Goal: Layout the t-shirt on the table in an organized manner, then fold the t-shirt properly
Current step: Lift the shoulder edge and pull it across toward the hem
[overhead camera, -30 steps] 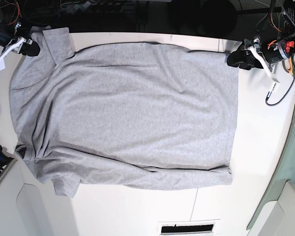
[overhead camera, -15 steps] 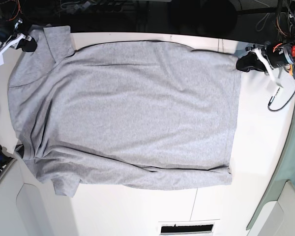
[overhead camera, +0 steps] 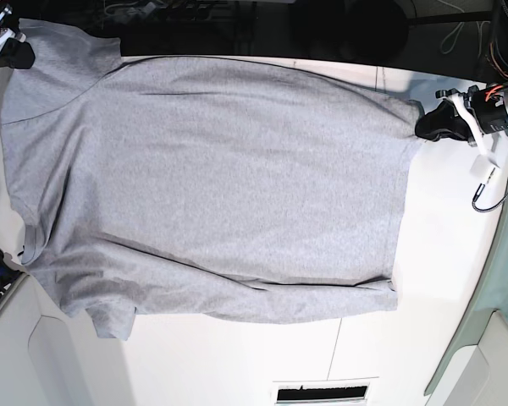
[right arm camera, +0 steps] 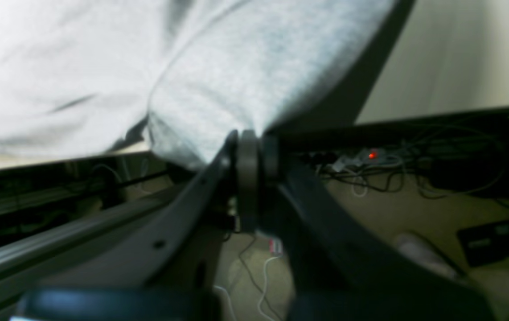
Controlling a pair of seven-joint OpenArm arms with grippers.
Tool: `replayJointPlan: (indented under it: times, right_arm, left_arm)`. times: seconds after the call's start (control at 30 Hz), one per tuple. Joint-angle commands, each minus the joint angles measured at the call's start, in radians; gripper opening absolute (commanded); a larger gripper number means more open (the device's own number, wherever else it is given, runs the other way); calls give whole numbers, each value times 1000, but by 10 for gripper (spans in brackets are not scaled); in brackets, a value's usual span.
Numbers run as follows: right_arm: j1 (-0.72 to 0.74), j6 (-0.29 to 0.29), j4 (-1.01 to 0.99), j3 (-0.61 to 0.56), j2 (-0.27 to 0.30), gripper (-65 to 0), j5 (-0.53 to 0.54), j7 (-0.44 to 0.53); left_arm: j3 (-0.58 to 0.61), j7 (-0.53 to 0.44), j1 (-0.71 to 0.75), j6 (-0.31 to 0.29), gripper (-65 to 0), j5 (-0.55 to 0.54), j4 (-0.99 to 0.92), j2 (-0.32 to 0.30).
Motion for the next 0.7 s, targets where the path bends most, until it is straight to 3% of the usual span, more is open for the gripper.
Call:
replayJointPlan:
  times: [0.0, 0.2, 0.33, 0.57, 0.67]
  right_arm:
    - [-9, 5, 29, 23, 19, -650, 20, 9]
    - [29, 5, 95, 74, 9, -650, 18, 18]
    - [134, 4, 90, 53, 8, -650, -23, 19]
    - [322, 3, 27, -22, 9, -650, -110, 47]
    - [411, 3, -34, -62, 9, -650, -137, 48]
  left_arm:
    - [-16, -15, -3, -9, -650, -21, 15, -19]
    - [-134, -59, -3, -9, -650, -20, 15, -19]
    - [-135, -71, -9, -9, -650, -2, 14, -16]
    - [-45, -298, -20, -9, -650, 214, -28, -14]
    - [-24, -314, -72, -9, -650, 250, -83, -14]
